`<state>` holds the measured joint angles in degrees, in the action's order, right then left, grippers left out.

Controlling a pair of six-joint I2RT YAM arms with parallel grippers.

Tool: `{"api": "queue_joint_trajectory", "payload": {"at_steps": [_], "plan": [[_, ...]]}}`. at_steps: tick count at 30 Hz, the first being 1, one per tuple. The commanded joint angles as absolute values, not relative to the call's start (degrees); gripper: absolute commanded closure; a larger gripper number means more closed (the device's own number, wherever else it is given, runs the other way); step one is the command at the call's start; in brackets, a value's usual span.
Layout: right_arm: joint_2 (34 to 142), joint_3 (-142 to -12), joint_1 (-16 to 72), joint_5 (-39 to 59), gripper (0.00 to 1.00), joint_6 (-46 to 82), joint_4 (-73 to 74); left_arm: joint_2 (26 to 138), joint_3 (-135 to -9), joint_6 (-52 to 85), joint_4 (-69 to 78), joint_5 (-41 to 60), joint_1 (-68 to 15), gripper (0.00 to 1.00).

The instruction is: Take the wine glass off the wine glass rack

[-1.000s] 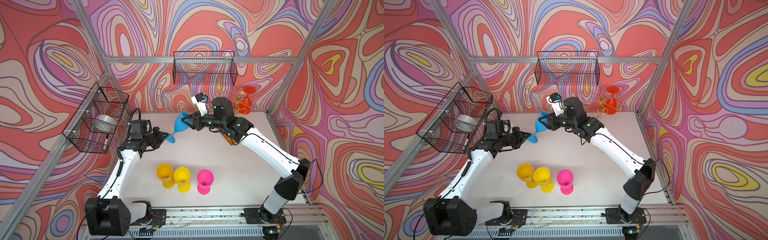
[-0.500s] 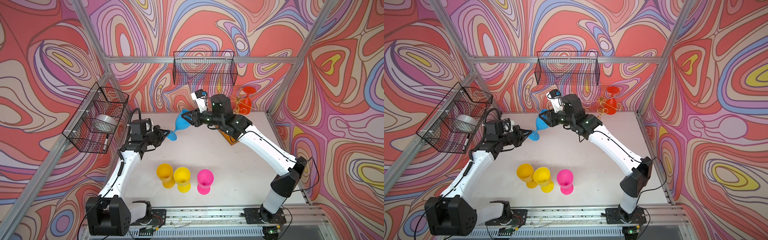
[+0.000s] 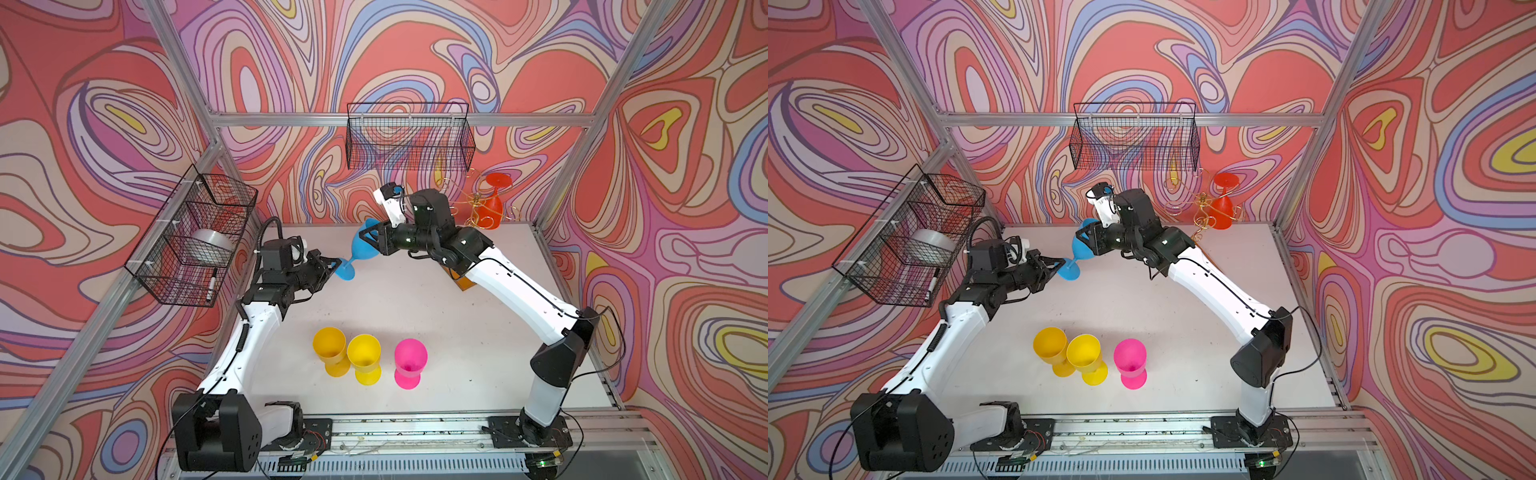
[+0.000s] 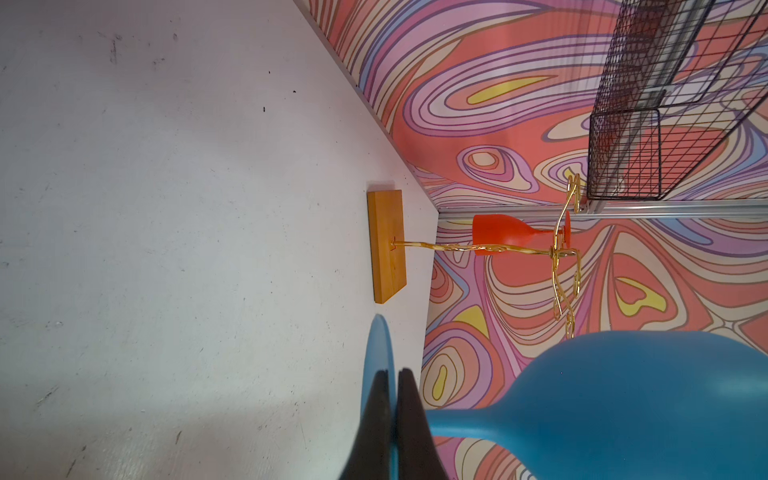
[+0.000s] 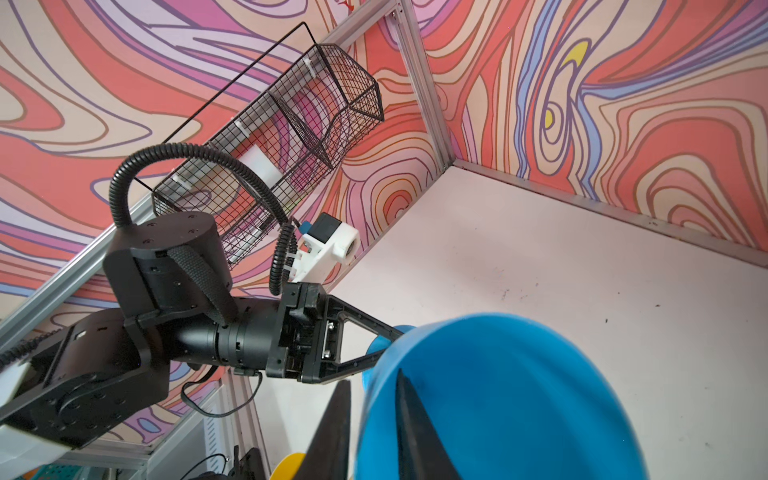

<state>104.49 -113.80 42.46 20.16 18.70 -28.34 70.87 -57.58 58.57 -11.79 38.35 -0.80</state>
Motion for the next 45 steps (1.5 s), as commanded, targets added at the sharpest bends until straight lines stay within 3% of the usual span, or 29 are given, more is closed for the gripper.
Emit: {"api": "queue_joint_trajectory", "payload": {"at_steps": [1, 2, 5, 15, 19, 31, 45], "plan": [[105.0, -114.92, 43.19, 20.21, 0.95, 18.02, -29.22, 70.31, -57.3, 58.76, -9.0, 39.13, -0.35, 1.0], [105.02, -115.05, 43.29, 20.21, 1.0, 17.98, -29.18, 70.14, -57.26, 58.52, -9.13, 39.02, -0.35, 1.0], [104.91, -114.88, 43.66, 19.98, 1.0, 17.52, -28.92, 69.58, -57.29, 57.38, -9.77, 38.79, -0.26, 0.95], [103.11, -113.06, 45.21, 15.09, 1.0, 13.66, -28.38, 65.77, -62.22, 46.18, -22.88, 30.53, -0.12, 0.17], [102.53, -112.04, 46.26, 12.51, 1.0, 10.78, -28.9, 65.69, -65.66, 40.98, -29.78, 24.23, -0.14, 0.03], [104.35, -109.78, 52.38, 3.58, 1.0, 2.33, -30.29, 73.82, -74.78, 31.83, -38.66, 4.56, 0.0, 0.0], [108.97, -108.95, 58.18, -1.86, 1.0, -3.24, -36.2, 88.84, -75.23, 33.26, -36.71, 14.19, 4.73, 0.0]]}}
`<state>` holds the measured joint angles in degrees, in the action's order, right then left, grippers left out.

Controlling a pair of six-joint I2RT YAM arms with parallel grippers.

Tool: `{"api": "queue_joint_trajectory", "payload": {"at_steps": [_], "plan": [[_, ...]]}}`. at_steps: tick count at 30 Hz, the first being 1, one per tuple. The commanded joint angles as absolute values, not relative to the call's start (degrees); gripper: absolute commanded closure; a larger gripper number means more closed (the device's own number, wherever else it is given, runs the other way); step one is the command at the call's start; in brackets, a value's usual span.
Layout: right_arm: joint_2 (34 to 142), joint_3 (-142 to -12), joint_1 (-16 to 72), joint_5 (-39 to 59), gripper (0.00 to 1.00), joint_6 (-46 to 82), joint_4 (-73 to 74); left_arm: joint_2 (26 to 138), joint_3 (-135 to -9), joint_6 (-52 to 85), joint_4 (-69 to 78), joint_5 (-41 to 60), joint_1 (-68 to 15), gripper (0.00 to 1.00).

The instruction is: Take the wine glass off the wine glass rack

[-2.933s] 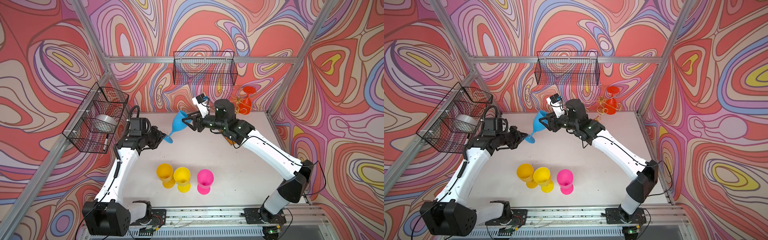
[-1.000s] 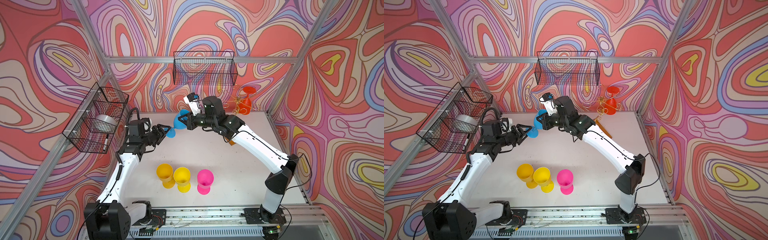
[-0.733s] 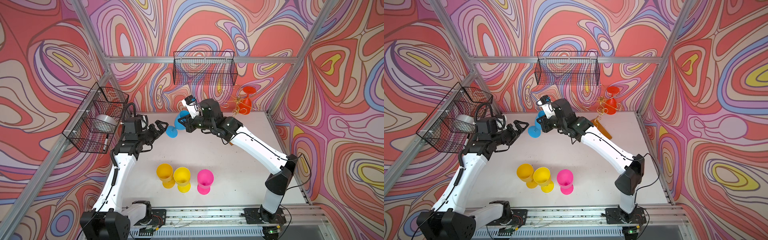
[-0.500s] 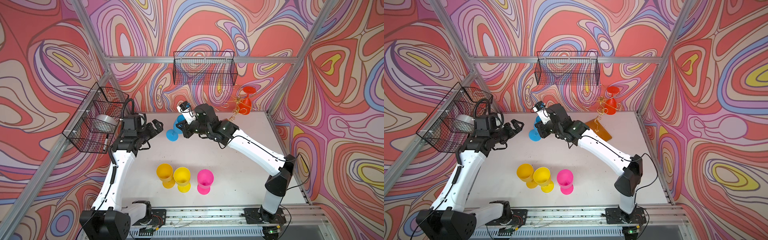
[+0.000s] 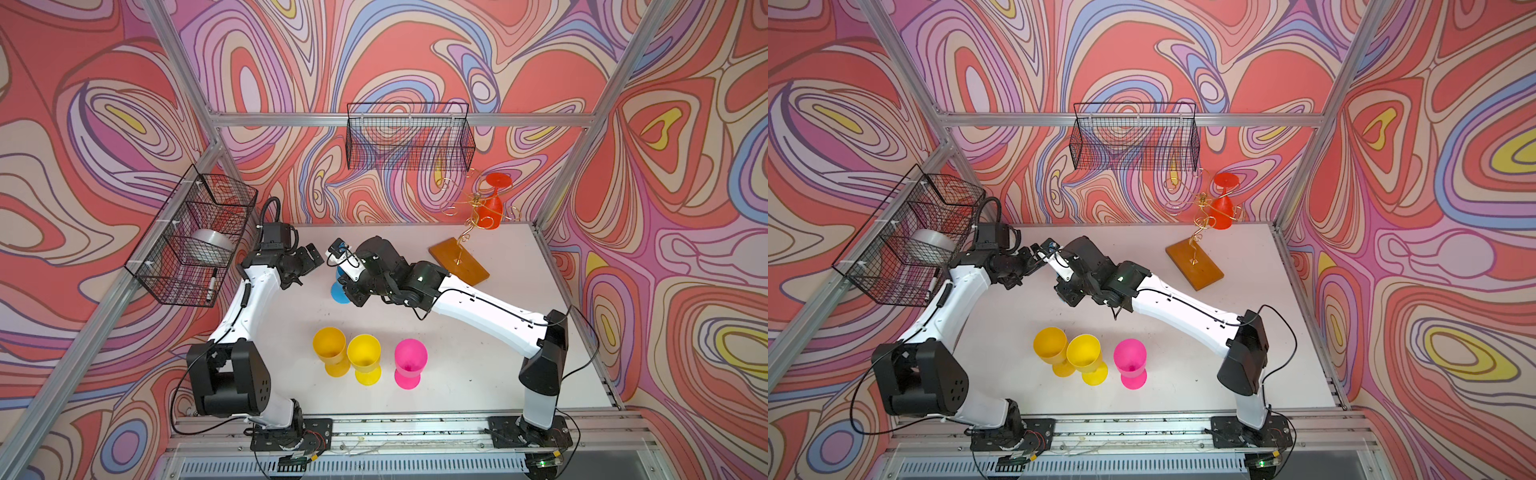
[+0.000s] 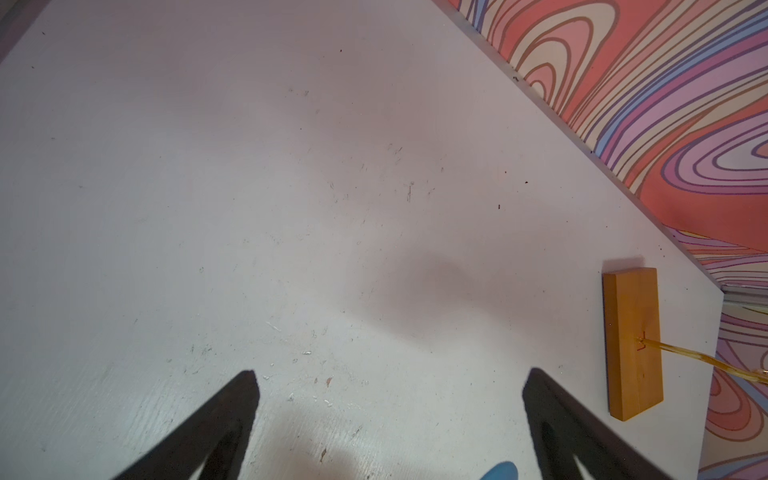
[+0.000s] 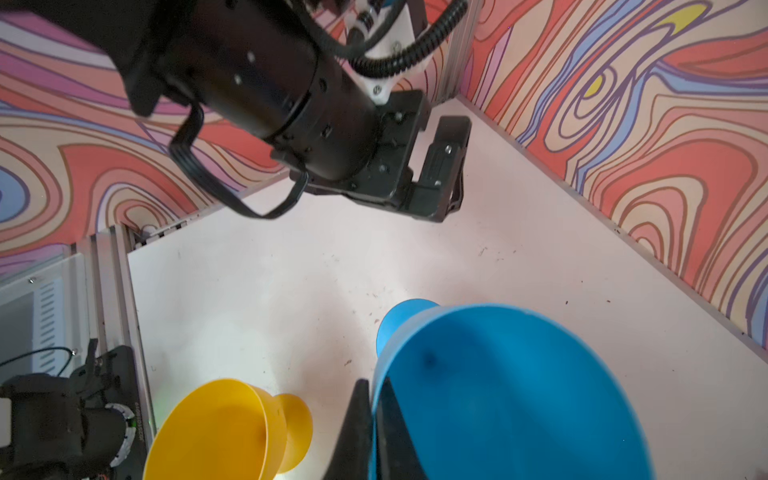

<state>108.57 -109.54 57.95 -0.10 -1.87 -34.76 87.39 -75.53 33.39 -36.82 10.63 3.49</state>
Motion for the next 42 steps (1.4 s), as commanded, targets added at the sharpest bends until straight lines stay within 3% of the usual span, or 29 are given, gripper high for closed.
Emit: {"api": "queue_joint_trajectory", "payload": {"at_steps": [1, 17, 42], "plan": [[109.22, -108.74, 58.28, -1.77, 1.0, -3.25, -36.39, 89.32, -75.03, 33.31, -36.38, 15.29, 5.15, 0.0], [115.2, -113.38, 60.16, -0.09, 1.0, -5.45, -44.35, 91.04, -71.54, 30.97, -32.1, 18.29, 6.74, 0.0], [120.22, -113.76, 61.44, 1.34, 1.0, -5.45, -45.37, 92.83, -71.46, 31.04, -31.64, 19.78, 7.91, 0.01]]}}
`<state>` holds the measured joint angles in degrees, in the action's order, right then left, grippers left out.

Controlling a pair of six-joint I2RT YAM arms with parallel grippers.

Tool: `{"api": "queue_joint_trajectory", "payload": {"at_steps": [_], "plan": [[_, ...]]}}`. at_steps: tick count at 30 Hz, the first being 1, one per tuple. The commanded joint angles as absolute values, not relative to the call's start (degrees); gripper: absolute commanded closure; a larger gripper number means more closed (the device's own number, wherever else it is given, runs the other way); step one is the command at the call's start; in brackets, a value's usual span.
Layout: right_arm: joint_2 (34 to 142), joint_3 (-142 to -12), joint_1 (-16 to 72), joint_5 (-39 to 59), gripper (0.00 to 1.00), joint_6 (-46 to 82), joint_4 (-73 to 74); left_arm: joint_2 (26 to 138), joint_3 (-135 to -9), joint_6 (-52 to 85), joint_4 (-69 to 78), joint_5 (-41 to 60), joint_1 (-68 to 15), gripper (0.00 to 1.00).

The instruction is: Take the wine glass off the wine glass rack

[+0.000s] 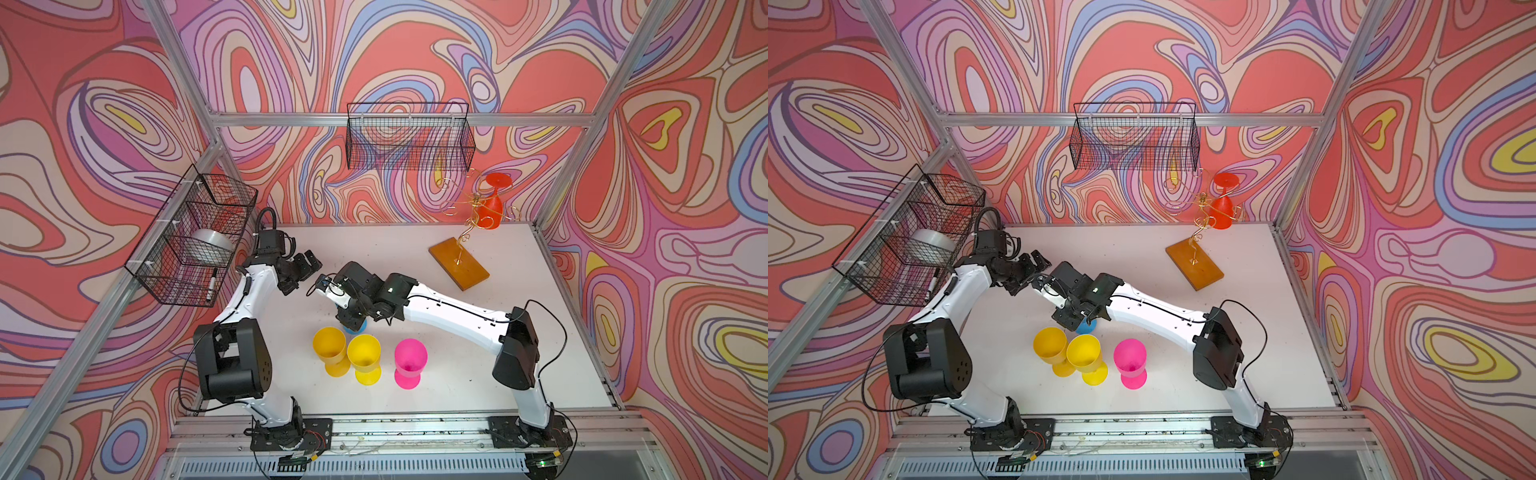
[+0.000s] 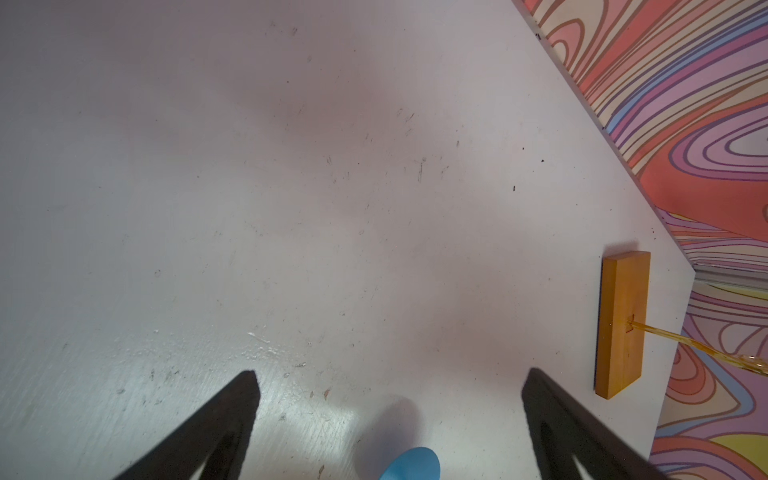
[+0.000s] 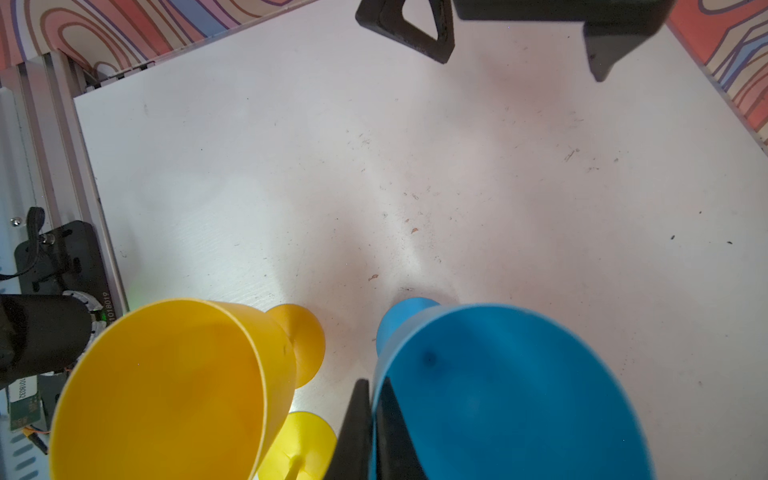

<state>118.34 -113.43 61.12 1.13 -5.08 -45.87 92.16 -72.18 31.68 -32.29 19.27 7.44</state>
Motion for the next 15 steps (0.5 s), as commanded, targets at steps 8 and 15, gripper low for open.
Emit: {"api": "queue_joint_trajectory", "payload": {"at_steps": [8, 15], "plan": [[121.28, -112.59, 61.54, -0.44, 1.0, -5.36, -42.67, 92.67, -71.28, 31.28, -31.38, 20.19, 7.95, 0.01], [122.26, -113.03, 61.53, -0.88, 0.93, -5.46, -42.41, 92.55, -71.28, 31.29, -31.25, 20.38, 8.09, 0.01]]}}
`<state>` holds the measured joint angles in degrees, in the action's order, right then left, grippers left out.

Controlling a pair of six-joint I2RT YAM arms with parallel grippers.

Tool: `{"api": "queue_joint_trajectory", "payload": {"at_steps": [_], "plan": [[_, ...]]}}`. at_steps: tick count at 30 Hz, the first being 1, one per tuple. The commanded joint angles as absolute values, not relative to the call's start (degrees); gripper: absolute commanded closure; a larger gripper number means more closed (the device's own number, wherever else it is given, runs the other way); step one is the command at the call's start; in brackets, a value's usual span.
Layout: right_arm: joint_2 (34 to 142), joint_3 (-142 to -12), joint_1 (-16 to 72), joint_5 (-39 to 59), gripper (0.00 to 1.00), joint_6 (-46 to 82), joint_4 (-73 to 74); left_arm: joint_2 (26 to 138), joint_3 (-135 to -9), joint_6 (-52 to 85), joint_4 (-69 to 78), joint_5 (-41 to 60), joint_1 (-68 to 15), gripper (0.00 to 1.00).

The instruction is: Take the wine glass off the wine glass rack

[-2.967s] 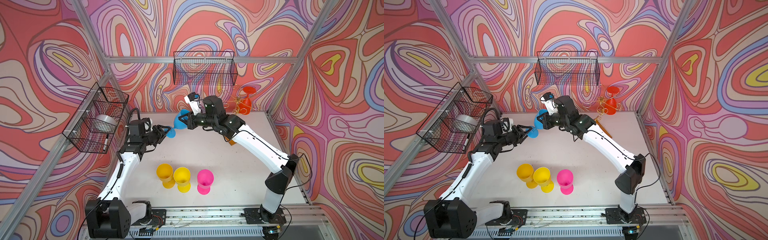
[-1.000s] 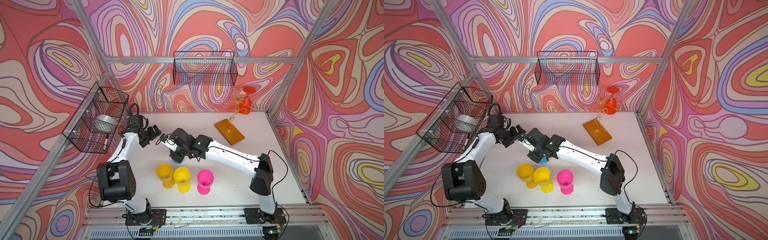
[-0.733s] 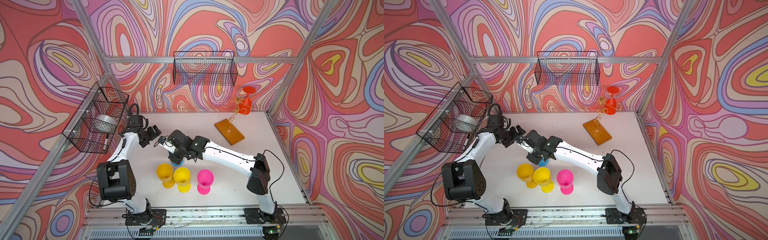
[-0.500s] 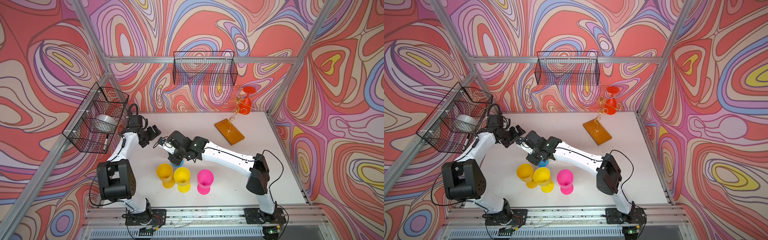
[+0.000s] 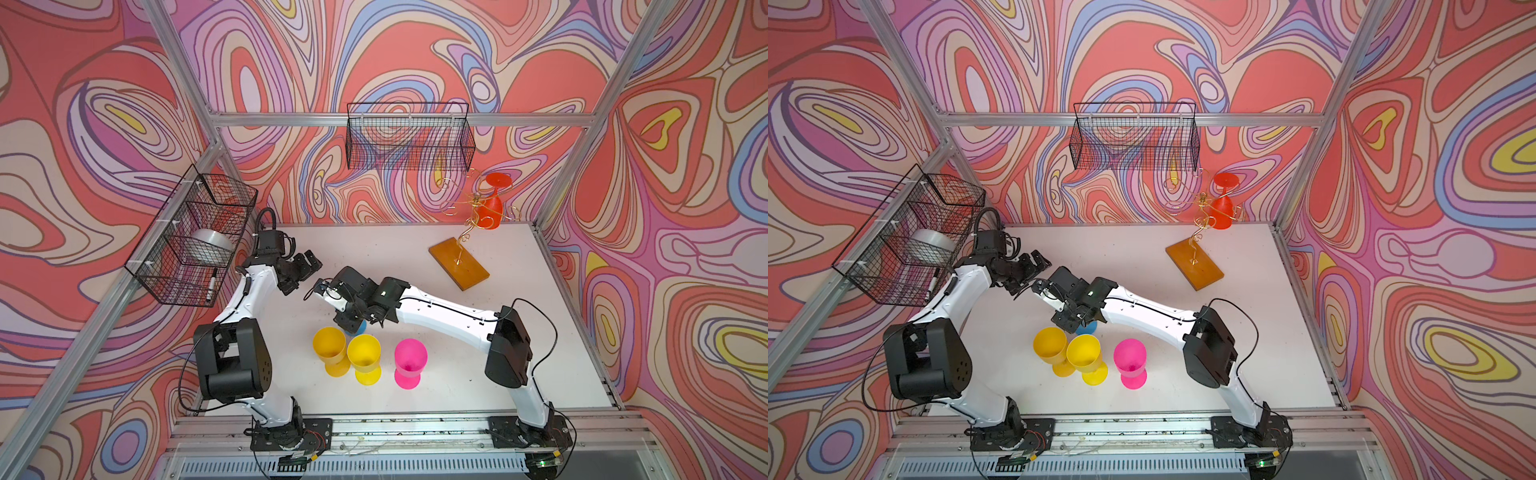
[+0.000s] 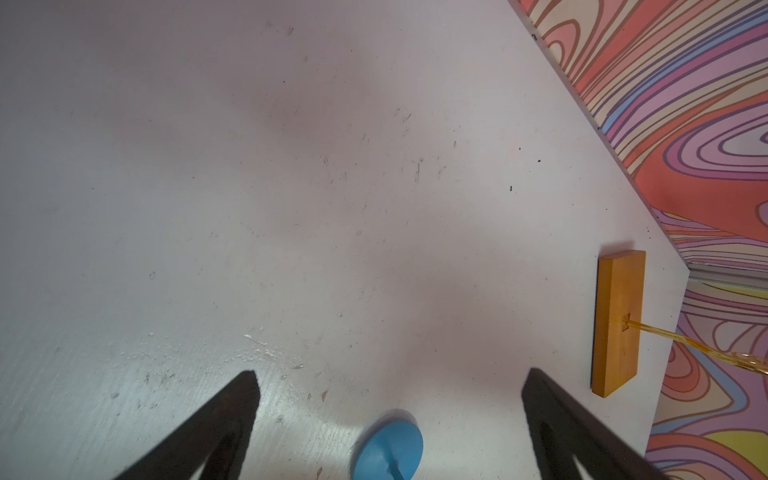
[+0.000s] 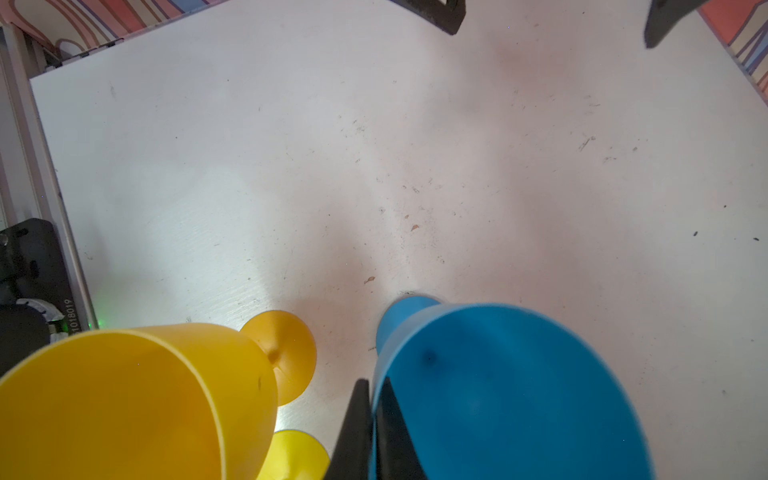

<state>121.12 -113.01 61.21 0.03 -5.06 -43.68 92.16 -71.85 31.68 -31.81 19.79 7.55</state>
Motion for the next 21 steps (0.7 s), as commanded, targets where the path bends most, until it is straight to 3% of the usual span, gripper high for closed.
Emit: {"api": "queue_joint_trajectory", "payload": {"at_steps": [1, 13, 21], "plan": [[122.26, -113.03, 61.59, -0.88, 0.91, -5.45, -42.44, 92.55, -71.21, 31.28, -31.2, 20.33, 8.09, 0.01], [117.24, -111.89, 61.59, -0.07, 0.59, -6.15, -39.69, 91.34, -70.45, 30.86, -30.23, 20.64, 8.11, 0.0], [111.36, -111.01, 61.56, 0.0, 0.46, -6.2, -36.67, 89.93, -69.79, 30.39, -29.29, 21.26, 8.17, 0.0]]}}
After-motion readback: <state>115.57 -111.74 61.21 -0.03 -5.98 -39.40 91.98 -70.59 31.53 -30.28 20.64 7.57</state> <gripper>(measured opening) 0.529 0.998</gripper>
